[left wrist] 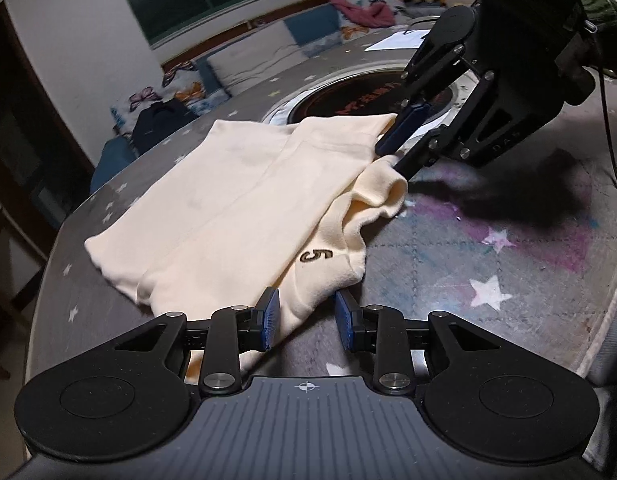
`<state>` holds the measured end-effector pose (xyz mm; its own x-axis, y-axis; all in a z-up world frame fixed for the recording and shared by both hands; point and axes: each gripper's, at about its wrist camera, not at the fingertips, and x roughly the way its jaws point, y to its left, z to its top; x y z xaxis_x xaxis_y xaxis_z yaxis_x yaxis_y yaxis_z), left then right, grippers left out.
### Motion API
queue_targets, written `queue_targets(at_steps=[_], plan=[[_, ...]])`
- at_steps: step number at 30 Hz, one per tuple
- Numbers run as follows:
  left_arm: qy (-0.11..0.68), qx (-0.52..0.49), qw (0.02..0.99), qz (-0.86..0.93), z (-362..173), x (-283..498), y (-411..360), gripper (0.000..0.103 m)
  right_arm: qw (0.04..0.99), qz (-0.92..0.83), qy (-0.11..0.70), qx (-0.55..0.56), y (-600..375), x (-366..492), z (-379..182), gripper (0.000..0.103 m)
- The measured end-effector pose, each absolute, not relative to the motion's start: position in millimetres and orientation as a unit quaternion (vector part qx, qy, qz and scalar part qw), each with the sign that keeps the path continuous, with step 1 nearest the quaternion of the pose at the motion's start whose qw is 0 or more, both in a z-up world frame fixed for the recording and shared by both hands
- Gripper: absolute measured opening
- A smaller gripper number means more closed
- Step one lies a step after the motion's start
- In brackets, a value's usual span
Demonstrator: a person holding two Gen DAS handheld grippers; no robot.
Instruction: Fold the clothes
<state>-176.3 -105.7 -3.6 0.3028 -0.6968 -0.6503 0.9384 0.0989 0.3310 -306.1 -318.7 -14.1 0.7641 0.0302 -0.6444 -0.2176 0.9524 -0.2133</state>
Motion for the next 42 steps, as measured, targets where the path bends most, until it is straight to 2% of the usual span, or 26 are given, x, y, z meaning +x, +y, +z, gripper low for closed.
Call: queue_targets(at_steps=[1, 5, 10, 18, 29, 39, 42], plan=[[0.167, 0.358, 0.72, -0.57, -4.1, -174.4, -106.9, 0.031, 0.929, 0.068, 0.337, -0.135, -319.3, -306.0, -14.2, 0.018], [0.174, 0.346, 0.718, -0.578, -6.8, -172.2, -108.7, 0.014, 0.932, 0.063, 0.334, -0.128, -319.5, -305.5, -14.1, 0.012], [0.171, 0.332, 0.729, -0.573, -3.6, -177.0, -100.6, 0.01, 0.935, 0.061, 0.329, -0.116, -318.6, -312.0, -10.1, 0.009], [0.165, 0.313, 0.724, -0.592, 18.8, -211.6, -64.1, 0.01, 0.941, 0.074, 0.31, -0.114, -299.8, -353.9, 5.8, 0.009], [0.205, 0.268, 0.711, -0.617, 40.3, -264.7, -7.7, 0.01, 0.93, 0.132, 0.325, -0.109, -259.6, -442.8, 38.2, 0.009], [0.192, 0.211, 0.777, -0.561, 77.2, -197.9, -48.3, 0.01, 0.945, 0.111, 0.275, -0.14, -286.8, -381.6, 79.7, 0.009], [0.193, 0.2, 0.795, -0.539, 81.9, -169.9, -69.4, 0.01, 0.948, 0.093, 0.27, -0.14, -305.4, -345.1, 83.6, 0.003]])
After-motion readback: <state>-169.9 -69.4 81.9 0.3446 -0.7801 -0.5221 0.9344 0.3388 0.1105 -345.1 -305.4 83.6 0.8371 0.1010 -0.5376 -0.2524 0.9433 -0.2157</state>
